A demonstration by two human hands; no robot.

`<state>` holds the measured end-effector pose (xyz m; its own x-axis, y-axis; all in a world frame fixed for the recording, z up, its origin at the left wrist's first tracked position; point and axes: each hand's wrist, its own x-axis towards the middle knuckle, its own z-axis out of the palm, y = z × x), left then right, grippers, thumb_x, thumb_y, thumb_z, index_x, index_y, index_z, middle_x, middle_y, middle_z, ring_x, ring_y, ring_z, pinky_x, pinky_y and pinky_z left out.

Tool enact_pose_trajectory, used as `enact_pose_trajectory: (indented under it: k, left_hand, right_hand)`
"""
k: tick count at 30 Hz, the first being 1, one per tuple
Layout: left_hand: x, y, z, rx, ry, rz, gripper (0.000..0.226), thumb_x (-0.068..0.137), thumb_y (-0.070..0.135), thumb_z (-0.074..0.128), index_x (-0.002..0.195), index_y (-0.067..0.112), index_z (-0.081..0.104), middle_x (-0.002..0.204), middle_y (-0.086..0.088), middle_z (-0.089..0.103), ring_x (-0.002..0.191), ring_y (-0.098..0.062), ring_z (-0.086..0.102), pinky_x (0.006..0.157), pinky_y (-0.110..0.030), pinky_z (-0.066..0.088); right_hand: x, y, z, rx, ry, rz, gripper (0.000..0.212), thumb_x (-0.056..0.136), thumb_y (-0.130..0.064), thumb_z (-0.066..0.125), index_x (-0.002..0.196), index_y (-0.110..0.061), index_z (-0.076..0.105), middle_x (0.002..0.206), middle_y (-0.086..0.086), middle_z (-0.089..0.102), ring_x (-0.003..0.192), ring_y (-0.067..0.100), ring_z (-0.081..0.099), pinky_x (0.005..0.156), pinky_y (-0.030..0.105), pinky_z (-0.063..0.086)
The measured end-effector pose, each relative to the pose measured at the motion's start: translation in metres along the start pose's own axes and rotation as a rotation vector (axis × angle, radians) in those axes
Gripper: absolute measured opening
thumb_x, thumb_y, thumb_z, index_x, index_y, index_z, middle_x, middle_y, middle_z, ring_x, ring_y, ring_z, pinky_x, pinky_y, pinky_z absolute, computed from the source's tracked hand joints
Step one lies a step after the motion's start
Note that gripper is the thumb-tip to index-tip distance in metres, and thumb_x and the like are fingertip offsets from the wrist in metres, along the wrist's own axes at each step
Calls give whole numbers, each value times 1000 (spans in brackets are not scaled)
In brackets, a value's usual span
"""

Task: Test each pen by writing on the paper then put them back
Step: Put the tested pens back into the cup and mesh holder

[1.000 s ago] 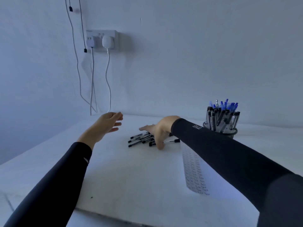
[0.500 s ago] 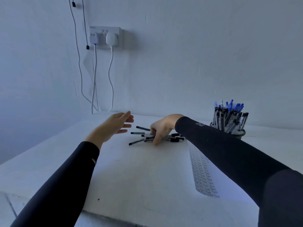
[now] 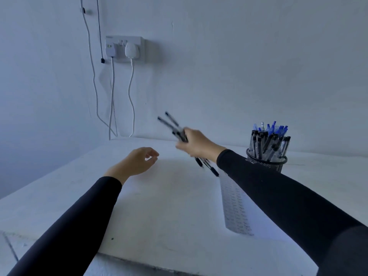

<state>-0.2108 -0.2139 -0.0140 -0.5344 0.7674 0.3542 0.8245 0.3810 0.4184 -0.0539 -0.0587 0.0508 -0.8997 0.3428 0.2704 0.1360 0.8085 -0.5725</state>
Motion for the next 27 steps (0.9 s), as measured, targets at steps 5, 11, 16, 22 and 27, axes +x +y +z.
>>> enact_pose_trajectory:
  k: [5, 11, 16, 22, 27]
  left_hand:
    - [2, 25, 15, -61, -32, 45, 21, 95, 21, 58, 115, 19, 63, 109, 3, 67, 103, -14, 63, 90, -22, 44]
    - [0, 134, 24, -504, -154, 96, 50, 76, 57, 68, 117, 29, 59, 111, 16, 65, 98, 5, 63, 82, -17, 49]
    - [-7, 223, 61, -481, -441, 176, 104, 57, 64, 77, 137, 24, 24, 124, 15, 48, 114, -6, 53, 86, -19, 48]
    - [0, 256, 84, -720, -255, 130, 78, 67, 36, 86, 123, 22, 34, 116, 9, 54, 105, 0, 57, 77, -13, 49]
    - [16, 243, 51, -649, -564, 254, 89, 66, 42, 86, 137, 28, 33, 133, 7, 52, 119, -7, 55, 105, -32, 45]
  right_hand:
    - [-28, -46, -75, 361, 301, -161, 15, 95, -23, 58, 90, -13, 49, 72, 2, 54, 55, 14, 51, 52, 28, 48]
    - [-101, -34, -183, 685, 550, -290, 17, 98, -12, 51, 82, -14, 44, 64, 0, 47, 48, 11, 45, 47, 24, 40]
    - [-139, 15, -219, 745, 765, -173, 20, 93, -7, 49, 75, -15, 43, 60, -1, 43, 44, 11, 40, 46, 22, 35]
    - [-160, 56, -208, 600, 797, -121, 25, 97, -11, 49, 73, -14, 45, 63, 0, 47, 48, 12, 44, 47, 26, 41]
    - [-166, 74, -210, 552, 754, -111, 18, 99, -13, 49, 82, -14, 46, 67, 3, 47, 49, 12, 45, 46, 25, 42]
